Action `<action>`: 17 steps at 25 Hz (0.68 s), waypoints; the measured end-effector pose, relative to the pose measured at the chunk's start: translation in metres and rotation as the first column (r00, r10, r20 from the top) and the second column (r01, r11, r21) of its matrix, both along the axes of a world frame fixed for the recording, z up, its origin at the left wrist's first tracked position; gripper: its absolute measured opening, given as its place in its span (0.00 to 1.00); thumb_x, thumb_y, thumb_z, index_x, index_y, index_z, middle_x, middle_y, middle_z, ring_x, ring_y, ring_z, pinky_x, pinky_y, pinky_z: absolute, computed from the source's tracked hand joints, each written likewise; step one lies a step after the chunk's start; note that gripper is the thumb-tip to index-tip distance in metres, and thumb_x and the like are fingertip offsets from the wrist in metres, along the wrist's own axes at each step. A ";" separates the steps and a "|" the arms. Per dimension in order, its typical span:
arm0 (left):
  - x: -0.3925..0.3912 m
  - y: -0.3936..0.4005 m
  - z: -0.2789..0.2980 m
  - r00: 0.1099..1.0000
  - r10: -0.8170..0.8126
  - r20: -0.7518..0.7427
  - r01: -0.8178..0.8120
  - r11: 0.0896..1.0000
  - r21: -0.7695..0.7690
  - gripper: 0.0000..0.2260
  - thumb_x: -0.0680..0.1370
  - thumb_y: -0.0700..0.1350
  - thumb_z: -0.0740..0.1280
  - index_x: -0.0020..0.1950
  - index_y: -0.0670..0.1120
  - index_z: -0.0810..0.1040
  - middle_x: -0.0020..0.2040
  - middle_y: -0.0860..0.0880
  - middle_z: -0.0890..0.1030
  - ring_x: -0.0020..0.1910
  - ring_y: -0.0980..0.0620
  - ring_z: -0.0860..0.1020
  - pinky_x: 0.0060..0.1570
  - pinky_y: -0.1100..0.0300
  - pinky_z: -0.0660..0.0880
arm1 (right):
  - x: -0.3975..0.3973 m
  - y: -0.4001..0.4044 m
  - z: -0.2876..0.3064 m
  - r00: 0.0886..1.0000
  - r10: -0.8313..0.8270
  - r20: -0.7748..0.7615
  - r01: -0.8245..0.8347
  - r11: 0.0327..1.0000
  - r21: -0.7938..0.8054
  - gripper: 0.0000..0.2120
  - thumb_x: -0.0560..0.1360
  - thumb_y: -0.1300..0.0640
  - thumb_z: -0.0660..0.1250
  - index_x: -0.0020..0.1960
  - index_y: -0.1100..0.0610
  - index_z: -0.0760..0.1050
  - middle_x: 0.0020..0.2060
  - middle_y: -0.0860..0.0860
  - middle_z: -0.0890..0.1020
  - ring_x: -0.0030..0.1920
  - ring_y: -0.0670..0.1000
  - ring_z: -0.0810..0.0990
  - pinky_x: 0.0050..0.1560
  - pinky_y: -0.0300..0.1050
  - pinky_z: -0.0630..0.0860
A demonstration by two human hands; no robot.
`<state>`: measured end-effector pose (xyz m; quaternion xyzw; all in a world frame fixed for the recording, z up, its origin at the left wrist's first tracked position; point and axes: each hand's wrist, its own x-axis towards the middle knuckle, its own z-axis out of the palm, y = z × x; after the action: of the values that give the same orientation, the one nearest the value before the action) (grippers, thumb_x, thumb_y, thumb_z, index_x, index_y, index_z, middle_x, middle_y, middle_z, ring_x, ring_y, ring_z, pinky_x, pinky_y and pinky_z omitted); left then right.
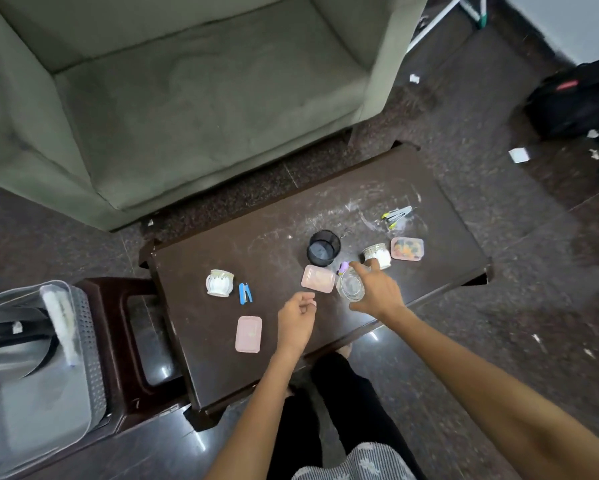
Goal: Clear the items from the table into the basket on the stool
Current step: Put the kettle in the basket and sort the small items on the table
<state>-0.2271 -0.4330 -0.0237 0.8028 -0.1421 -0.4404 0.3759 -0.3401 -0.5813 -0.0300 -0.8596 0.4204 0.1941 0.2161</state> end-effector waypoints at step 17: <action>0.000 -0.131 -0.039 0.974 0.222 0.036 -0.224 0.974 0.045 0.08 0.76 0.38 0.63 0.53 0.43 0.79 0.51 0.46 0.81 0.41 0.61 0.76 0.39 0.78 0.69 | 0.063 -0.165 -0.074 0.979 0.197 -0.050 -0.194 0.979 0.065 0.40 0.61 0.52 0.77 0.68 0.50 0.62 0.62 0.57 0.66 0.54 0.62 0.77 0.49 0.53 0.77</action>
<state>-0.2273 -0.5636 -0.0629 0.8292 -0.0462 -0.3865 0.4012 -0.2771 -0.7459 -0.1040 -0.8842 0.3337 0.2507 0.2097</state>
